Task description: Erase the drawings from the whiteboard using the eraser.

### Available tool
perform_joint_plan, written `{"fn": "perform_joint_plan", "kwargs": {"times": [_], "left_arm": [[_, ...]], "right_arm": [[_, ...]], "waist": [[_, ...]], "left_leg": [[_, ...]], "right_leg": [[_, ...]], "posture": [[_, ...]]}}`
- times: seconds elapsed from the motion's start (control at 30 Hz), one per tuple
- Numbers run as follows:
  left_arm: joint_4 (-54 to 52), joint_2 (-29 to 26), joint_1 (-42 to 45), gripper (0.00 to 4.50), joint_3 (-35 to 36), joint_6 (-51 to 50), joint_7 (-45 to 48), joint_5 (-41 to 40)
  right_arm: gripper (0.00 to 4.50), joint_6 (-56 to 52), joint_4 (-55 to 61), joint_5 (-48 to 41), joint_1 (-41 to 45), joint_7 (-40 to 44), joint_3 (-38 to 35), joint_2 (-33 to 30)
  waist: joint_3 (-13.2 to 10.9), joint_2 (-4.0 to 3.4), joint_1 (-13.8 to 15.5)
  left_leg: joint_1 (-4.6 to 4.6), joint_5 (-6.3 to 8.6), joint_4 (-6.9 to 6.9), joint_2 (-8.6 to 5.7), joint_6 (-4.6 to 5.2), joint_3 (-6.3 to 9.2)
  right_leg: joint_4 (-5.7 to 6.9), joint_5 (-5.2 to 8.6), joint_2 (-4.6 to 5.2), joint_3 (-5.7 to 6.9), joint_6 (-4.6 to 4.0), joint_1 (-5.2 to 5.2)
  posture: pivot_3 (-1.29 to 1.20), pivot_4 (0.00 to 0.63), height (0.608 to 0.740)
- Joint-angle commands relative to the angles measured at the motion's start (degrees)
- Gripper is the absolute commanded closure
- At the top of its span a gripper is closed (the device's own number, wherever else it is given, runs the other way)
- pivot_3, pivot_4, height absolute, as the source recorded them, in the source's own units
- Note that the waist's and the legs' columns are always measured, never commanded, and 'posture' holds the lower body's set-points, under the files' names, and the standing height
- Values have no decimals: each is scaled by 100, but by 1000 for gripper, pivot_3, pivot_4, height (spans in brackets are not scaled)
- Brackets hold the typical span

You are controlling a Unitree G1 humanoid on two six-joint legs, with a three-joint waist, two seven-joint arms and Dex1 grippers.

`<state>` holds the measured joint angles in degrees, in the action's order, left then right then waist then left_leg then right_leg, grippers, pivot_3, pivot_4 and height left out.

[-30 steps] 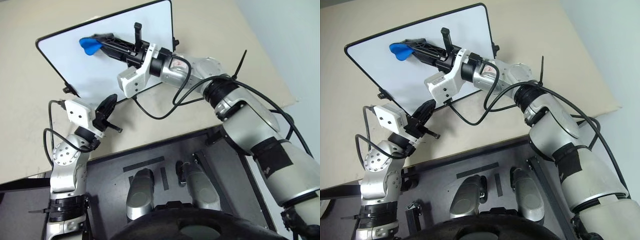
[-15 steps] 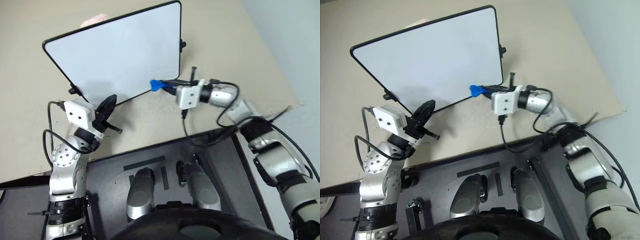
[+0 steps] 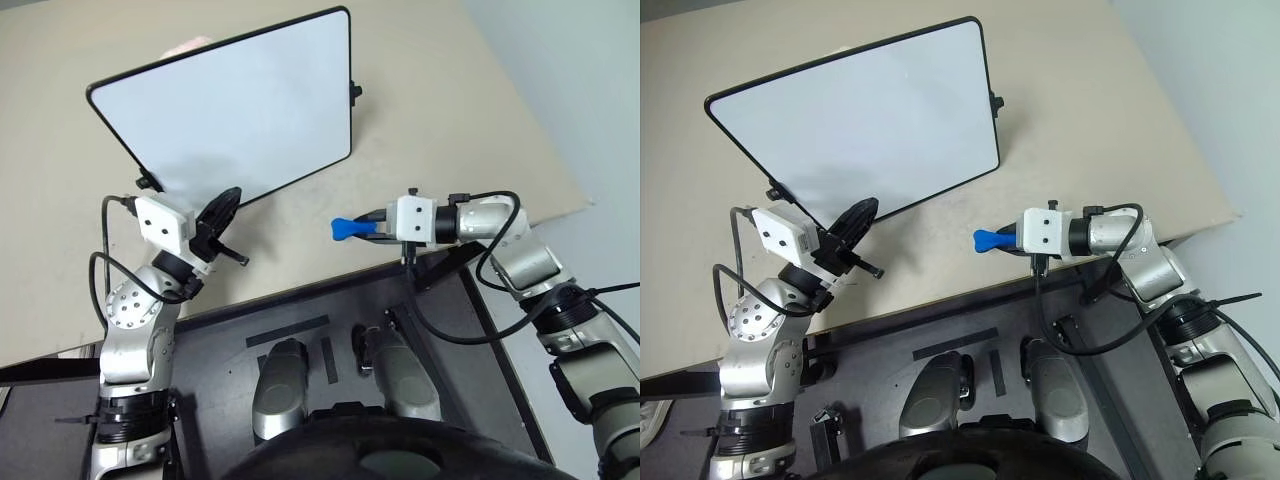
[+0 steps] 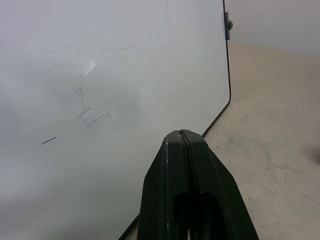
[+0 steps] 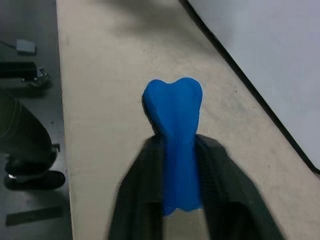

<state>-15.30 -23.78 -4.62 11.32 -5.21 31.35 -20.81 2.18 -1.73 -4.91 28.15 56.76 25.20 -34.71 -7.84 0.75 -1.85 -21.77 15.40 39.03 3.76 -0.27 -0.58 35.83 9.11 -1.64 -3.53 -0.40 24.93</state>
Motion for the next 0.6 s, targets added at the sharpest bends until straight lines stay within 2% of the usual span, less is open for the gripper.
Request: {"fn": "perform_joint_plan", "kwargs": {"times": [0.03,0.13,0.23,0.27,0.6], "left_arm": [[-113,-35,3,4500,40,20,55,-57],[-112,-27,15,4500,32,17,60,-49],[-111,-19,48,4500,29,4,67,-46],[-102,-29,50,4500,47,5,82,-60],[178,-240,352,4500,190,-21,271,-150]], "right_arm": [[2277,-85,144,9,136,-6,-338,11],[1244,-131,165,22,115,99,-380,-17],[210,-110,173,70,95,68,-472,-22],[8,-98,191,62,79,41,-525,-25],[8,-1575,811,-1203,-276,-179,-1958,-75]], "waist": [[0,0,8],[0,0,31],[0,0,35],[0,0,35],[0,0,66]], "left_leg": [[-2,0,0,-1,0,0],[-8,2,-2,-2,-1,0],[-10,8,-5,-3,-1,0],[-11,11,-6,-3,0,0],[-13,15,-6,-6,3,0]], "right_leg": [[0,0,0,-1,-1,1],[0,-21,0,-4,-35,5],[-1,-13,0,-6,-35,6],[-1,-11,0,-6,-35,7],[-2,-2,0,-10,-35,6]], "posture": [[0,150,740],[0,150,740],[0,150,740],[0,150,740],[0,150,740]]}}
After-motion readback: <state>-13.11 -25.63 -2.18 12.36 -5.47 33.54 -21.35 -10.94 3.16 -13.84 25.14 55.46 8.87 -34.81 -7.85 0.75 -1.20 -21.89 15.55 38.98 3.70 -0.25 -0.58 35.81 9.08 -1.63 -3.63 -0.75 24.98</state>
